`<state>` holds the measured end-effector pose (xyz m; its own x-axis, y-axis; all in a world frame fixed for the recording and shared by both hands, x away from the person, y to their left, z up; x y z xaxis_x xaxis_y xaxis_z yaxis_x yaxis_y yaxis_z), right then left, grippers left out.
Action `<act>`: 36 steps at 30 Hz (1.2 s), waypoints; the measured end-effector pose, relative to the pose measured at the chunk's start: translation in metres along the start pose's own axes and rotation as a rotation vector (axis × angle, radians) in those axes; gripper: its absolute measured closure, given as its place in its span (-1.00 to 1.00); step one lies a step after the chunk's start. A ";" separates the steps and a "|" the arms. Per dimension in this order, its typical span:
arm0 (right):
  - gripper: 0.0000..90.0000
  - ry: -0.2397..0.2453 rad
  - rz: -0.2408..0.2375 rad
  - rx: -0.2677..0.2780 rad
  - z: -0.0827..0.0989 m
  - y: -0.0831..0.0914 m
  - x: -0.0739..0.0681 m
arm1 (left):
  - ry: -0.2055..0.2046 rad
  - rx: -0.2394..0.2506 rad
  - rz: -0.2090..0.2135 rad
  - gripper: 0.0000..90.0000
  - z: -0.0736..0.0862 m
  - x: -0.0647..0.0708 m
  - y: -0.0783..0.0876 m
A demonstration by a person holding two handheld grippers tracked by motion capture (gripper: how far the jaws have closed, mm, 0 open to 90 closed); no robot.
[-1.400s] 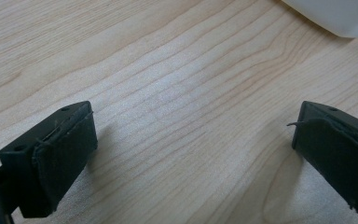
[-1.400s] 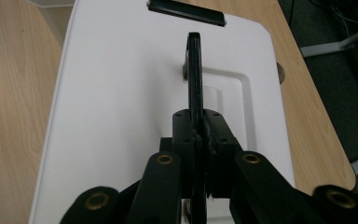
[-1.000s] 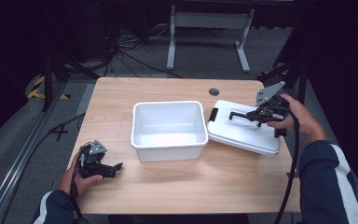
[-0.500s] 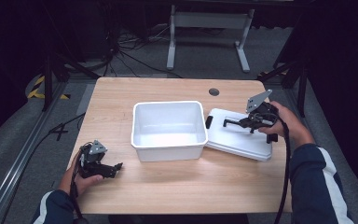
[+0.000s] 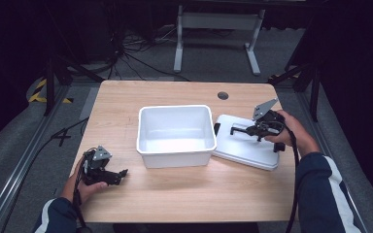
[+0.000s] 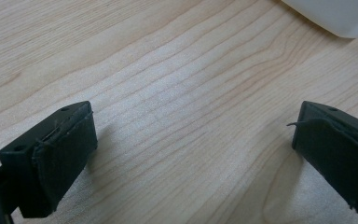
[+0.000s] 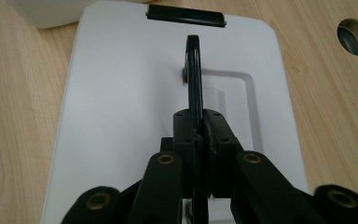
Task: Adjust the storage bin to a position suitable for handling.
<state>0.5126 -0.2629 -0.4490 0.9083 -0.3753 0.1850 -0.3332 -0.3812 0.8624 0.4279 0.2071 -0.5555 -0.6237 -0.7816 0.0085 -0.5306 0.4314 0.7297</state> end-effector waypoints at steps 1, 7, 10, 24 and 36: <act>0.88 -0.003 0.002 0.003 0.000 -0.002 0.000 | 0.000 0.000 0.000 -0.99 0.000 0.000 0.000; 0.87 -0.026 0.019 0.005 0.005 -0.007 0.002 | 0.002 0.007 -0.002 -1.00 -0.001 0.000 -0.001; 0.85 -0.041 0.033 0.013 0.006 -0.009 0.005 | 0.003 0.009 -0.004 -1.00 -0.001 0.000 -0.001; 0.76 -0.077 0.041 0.075 0.002 -0.005 0.005 | -0.003 0.005 -0.002 -1.00 -0.001 -0.001 -0.001; 0.58 -0.089 0.055 0.103 -0.002 0.005 -0.002 | -0.003 0.012 0.000 -1.00 -0.003 -0.001 -0.002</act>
<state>0.5101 -0.2626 -0.4444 0.8634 -0.4696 0.1846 -0.4104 -0.4407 0.7983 0.4314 0.2054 -0.5554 -0.6253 -0.7803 0.0061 -0.5376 0.4365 0.7215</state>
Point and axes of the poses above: each handheld gripper's, and its own axes: y roughly backward along the jaws, z roughly out of its underside, x roughly to its right, the point moved 10 cm from there along -y, roughly forward along the jaws, and after that the axes turned 1 degree about -y, right-handed, at the moved point
